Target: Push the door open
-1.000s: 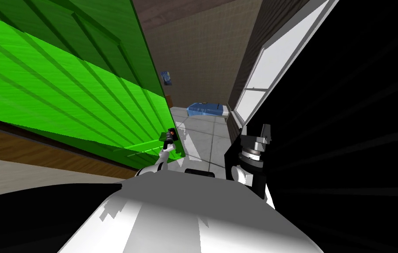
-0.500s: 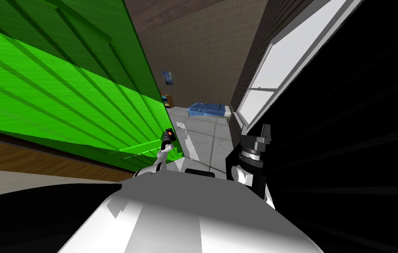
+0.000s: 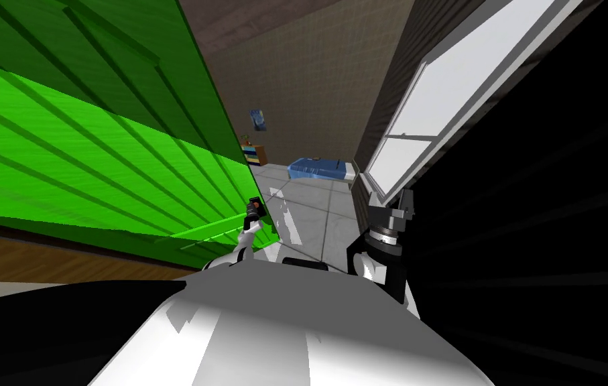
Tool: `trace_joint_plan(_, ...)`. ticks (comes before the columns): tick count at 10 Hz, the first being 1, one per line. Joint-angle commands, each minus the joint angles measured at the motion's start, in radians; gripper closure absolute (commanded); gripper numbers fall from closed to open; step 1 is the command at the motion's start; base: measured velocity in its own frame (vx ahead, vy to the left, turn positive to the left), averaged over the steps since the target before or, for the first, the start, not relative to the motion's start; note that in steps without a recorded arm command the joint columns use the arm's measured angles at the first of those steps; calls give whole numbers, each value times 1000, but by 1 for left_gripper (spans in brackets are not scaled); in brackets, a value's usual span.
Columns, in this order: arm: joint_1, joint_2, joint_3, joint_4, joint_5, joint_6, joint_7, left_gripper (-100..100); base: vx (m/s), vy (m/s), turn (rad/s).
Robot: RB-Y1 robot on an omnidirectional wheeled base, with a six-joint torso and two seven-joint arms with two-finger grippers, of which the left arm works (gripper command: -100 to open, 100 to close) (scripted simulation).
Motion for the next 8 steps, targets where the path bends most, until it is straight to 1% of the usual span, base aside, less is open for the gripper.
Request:
trace_joint_plan(1,0,5,12,-11,4,4,-5,100,175,1,23)
trace_joint_plan(5,5,14,57,-12,18,2,-24,100,184,-16,41)
trace_joint_plan(8,7,19,82,-12,26,1,-34,100,171,0,36)
